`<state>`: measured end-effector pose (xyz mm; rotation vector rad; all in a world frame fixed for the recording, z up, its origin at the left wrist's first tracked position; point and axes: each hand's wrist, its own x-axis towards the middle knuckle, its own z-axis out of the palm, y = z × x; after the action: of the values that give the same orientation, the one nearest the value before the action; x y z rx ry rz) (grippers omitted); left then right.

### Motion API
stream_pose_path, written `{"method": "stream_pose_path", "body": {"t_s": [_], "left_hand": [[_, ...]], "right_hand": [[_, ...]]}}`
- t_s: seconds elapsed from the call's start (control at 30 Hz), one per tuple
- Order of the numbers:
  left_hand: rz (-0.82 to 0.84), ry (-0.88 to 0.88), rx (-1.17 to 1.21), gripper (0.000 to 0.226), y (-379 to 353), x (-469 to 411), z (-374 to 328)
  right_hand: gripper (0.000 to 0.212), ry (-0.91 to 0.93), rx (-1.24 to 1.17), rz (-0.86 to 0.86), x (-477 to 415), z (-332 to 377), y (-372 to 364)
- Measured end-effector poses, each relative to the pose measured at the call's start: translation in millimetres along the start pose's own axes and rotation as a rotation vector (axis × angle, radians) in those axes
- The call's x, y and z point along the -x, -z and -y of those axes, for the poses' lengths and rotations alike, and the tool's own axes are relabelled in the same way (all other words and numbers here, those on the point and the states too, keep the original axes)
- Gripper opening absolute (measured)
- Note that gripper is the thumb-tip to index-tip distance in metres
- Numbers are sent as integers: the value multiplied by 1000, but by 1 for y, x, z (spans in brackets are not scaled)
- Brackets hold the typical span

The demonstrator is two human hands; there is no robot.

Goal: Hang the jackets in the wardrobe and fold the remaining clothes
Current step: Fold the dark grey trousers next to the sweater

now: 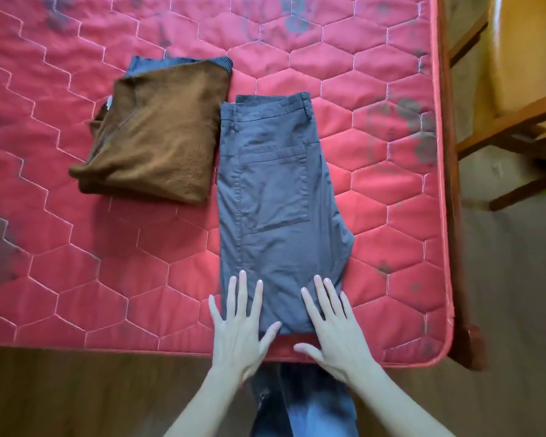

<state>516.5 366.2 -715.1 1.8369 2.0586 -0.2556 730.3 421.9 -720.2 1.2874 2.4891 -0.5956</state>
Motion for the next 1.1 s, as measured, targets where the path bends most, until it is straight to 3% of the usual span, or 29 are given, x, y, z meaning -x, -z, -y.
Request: {"method": "stream_pose_path", "body": {"t_s": [0.03,0.1,0.17,0.3,0.37,0.6,0.8,1.0,1.1], "left_hand": [[-6,-55,-22,98,-1,3,4],[-8,-152,-87,110,-1,4,15],[-27,-200,-117,102,-3,0,27],[-285,-267,-102,29,11,-12,34],[-387,-243,-50,12,37,-26,33],[-599,-86,8,24,159,-125,44],[-695,-49,-15,14,224,-243,59],[-656,77,80,28,216,-343,47],[-544,22,103,37,171,-345,30]], "right_hand": [[96,1,9,-19,2,0,-1],[59,8,36,-153,-1,-2,-2],[37,32,42,-313,-9,-5,1],[15,28,-116,-481,-24,-8,33],[8,7,-216,-513,-36,-5,62],[15,-124,-419,-605,-120,-14,187],[16,-222,-519,-607,-235,-43,254],[15,-365,-592,-455,-329,-78,243],[45,-442,-719,-325,-342,-86,218]]}}
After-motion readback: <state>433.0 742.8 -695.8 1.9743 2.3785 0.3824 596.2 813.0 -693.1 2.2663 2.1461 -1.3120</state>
